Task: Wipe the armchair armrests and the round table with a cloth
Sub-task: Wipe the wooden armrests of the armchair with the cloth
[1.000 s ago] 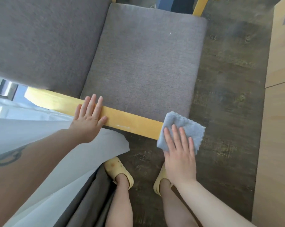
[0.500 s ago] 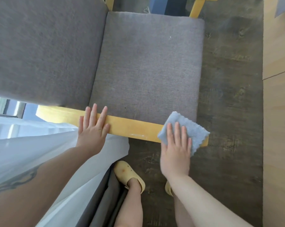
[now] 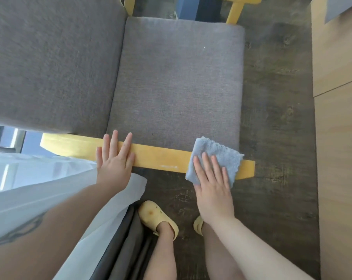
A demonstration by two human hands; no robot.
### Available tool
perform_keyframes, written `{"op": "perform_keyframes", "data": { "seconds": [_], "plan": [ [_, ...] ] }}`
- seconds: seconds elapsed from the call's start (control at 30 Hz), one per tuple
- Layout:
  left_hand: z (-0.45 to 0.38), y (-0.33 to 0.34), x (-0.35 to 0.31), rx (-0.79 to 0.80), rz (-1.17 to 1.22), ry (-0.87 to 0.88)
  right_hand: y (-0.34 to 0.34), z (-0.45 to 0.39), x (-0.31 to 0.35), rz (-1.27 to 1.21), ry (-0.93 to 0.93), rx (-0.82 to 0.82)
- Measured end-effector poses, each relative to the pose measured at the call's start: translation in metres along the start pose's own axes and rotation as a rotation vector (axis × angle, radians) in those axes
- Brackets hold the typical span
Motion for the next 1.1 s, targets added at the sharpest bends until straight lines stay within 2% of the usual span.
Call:
{"op": "perform_keyframes", "data": {
  "seconds": [0.07,0.13,0.23,0.33,0.4,0.43,0.53,0.6,0.63,0.7,0.77,0.8,0.9,0.97,1.1],
  "plan": [
    [-0.001,-0.001,0.002,0.011,0.025,-0.017,0.005,0.018,-0.028,0.084,0.001,-0.024],
    [-0.003,-0.001,0.005,0.019,0.049,-0.033,0.007,0.022,-0.056,0.084,0.149,-0.004],
    [-0.002,0.003,0.007,0.032,0.042,-0.053,0.0,0.002,-0.041,-0.017,0.292,0.006],
    [-0.001,0.005,0.004,0.02,0.047,-0.068,-0.005,-0.008,-0.001,-0.016,0.047,-0.03],
    [-0.001,0.004,0.002,0.032,0.055,-0.077,0.001,0.005,-0.013,0.033,-0.084,-0.045],
    [-0.001,0.002,0.002,0.041,0.06,-0.084,0.005,0.014,-0.031,0.056,-0.075,-0.048],
    [-0.001,0.0,0.002,0.072,0.055,-0.101,0.014,0.021,-0.082,0.043,0.194,-0.026],
    [-0.001,-0.002,-0.001,0.066,0.024,-0.096,0.009,0.006,-0.072,-0.041,0.325,-0.005],
    [-0.001,-0.003,-0.003,0.056,0.014,-0.098,0.006,-0.001,-0.055,-0.064,0.308,0.002],
    [0.0,-0.004,-0.005,0.044,-0.002,-0.114,0.001,-0.002,-0.018,-0.043,0.104,-0.048],
    [0.003,-0.002,-0.008,0.052,-0.016,-0.116,0.007,0.014,-0.018,0.01,-0.042,-0.067],
    [0.002,-0.002,-0.007,0.043,-0.014,-0.107,0.01,0.023,-0.033,0.027,-0.009,-0.057],
    [-0.001,-0.004,-0.002,-0.002,-0.011,-0.071,0.012,0.023,-0.073,-0.031,0.343,-0.033],
    [0.002,-0.002,0.0,-0.013,-0.032,-0.045,0.004,0.004,-0.052,-0.124,0.46,-0.012],
    [0.005,-0.004,0.001,-0.032,-0.217,0.003,0.002,0.006,0.009,-0.065,0.189,-0.058]
  ]
}}
Point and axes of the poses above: each hand's wrist, its own z-axis away from the middle knuckle, its own y-axis out of the palm, x = y × z, the point moved 9 cm from there along -z, towards the middle knuckle, and after that the axes turned 14 degrees about z, right-handed, at the moved point
